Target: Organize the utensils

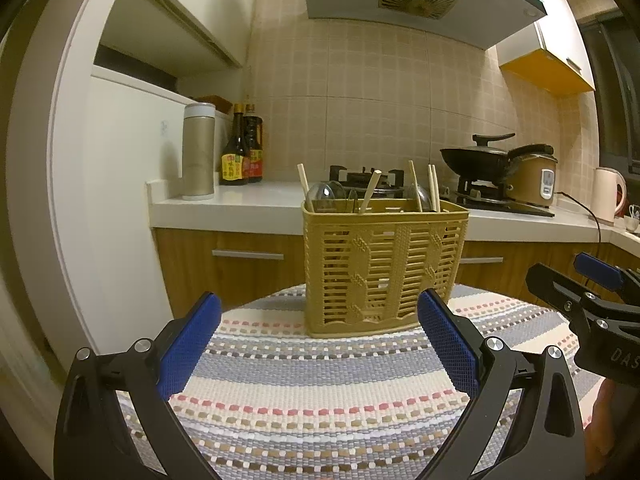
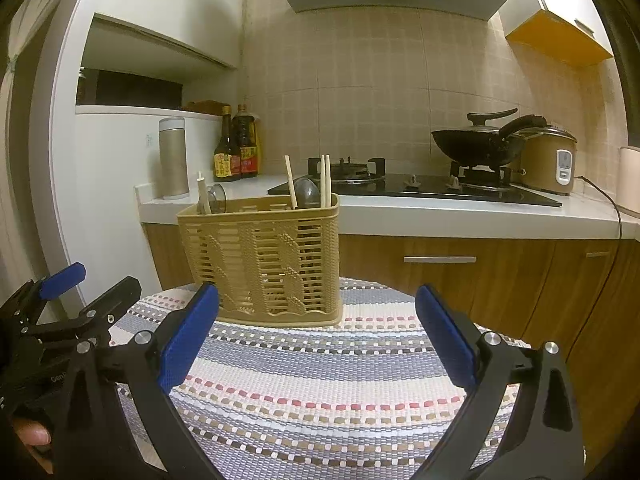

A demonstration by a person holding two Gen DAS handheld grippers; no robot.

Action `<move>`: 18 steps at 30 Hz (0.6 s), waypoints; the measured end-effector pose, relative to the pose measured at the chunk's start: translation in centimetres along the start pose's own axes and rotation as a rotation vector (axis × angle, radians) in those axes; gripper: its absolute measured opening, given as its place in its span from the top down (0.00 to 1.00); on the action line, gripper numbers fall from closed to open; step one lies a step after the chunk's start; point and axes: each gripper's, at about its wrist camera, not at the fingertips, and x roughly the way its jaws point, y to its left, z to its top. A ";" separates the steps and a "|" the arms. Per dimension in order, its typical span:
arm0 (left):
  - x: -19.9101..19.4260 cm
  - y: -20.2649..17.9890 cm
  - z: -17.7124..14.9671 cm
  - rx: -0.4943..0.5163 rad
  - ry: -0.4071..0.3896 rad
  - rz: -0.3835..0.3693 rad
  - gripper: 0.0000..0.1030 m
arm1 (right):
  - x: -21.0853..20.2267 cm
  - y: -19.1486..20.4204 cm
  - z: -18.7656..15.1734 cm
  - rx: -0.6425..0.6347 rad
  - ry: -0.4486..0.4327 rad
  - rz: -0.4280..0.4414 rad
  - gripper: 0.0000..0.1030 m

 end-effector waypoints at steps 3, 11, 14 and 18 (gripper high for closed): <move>0.2 -0.1 0.0 0.001 0.005 -0.004 0.08 | 0.1 0.0 0.0 -0.002 0.002 -0.002 0.09; 0.5 -0.2 -0.1 0.001 0.012 -0.008 0.08 | 0.1 0.0 0.0 0.003 0.001 -0.004 0.08; 0.5 -0.3 -0.1 0.003 0.016 -0.007 0.08 | 0.1 0.0 0.1 0.006 0.003 -0.005 0.08; 0.5 -0.4 -0.2 0.005 0.016 -0.007 0.08 | 0.1 -0.1 0.0 0.010 0.004 -0.008 0.08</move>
